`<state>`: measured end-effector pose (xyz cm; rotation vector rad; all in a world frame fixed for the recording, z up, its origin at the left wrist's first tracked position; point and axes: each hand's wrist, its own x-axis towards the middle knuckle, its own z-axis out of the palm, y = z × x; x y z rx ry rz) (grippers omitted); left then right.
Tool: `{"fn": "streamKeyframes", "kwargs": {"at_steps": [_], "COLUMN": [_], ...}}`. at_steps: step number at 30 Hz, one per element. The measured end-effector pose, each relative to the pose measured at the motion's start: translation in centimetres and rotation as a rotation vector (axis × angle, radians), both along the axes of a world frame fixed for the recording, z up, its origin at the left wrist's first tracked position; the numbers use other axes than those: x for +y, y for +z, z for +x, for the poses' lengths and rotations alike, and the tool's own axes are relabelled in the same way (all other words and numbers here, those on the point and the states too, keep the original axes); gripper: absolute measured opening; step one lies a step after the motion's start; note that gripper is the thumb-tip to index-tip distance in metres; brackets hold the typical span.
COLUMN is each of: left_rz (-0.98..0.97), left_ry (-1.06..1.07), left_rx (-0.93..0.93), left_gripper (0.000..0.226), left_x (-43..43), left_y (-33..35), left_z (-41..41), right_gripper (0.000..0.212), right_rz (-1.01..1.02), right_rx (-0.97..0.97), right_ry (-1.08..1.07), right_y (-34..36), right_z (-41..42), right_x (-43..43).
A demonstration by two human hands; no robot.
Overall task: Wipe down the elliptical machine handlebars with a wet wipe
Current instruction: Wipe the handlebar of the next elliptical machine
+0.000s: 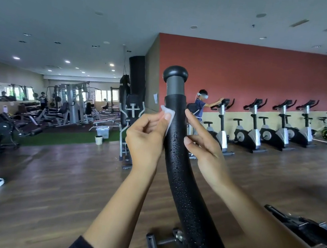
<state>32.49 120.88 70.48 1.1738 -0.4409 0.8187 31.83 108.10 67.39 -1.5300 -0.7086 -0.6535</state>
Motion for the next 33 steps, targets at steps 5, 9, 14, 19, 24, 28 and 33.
{"fn": "streamKeyframes", "kwargs": {"at_steps": [5, 9, 14, 19, 24, 28, 33], "left_rz": [0.005, 0.101, 0.224, 0.252, 0.336, 0.288, 0.359], "left_ry": [0.058, 0.179, 0.342, 0.446, 0.408, 0.439, 0.460], "left_rx": [0.056, 0.051, 0.072, 0.029, 0.128, 0.107, 0.117], "left_gripper": [0.008, 0.011, 0.017, 0.015, 0.017, 0.015, 0.018], "left_x": [0.0, -0.7, -0.8, -1.6, -0.6, -1.0, -0.8], "left_y": [2.4, 0.7, -0.1, 1.4, -1.8, 0.2, -1.7], "left_z": [0.9, -1.1, -2.9, -2.8, -4.4, -4.0, -4.8], "right_gripper": [0.058, 0.057, 0.059, 0.063, 0.063, 0.061, 0.061], "right_rz": [-0.015, 0.013, 0.056, 0.064, 0.061, 0.080, 0.069], "right_rx": [0.015, 0.028, 0.066, 0.104, 0.099, 0.097, 0.090], "right_ry": [0.032, 0.097, 0.129, 0.183, 0.203, 0.190, 0.217], "right_y": [-0.4, -1.0, -1.3, -1.4, -1.9, -1.9, -2.2], "right_z": [0.1, -0.5, -0.7, -1.3, -1.3, -1.2, -1.0], "right_x": [-0.1, -0.2, -0.2, -0.4, -0.5, -0.3, -0.3]}}
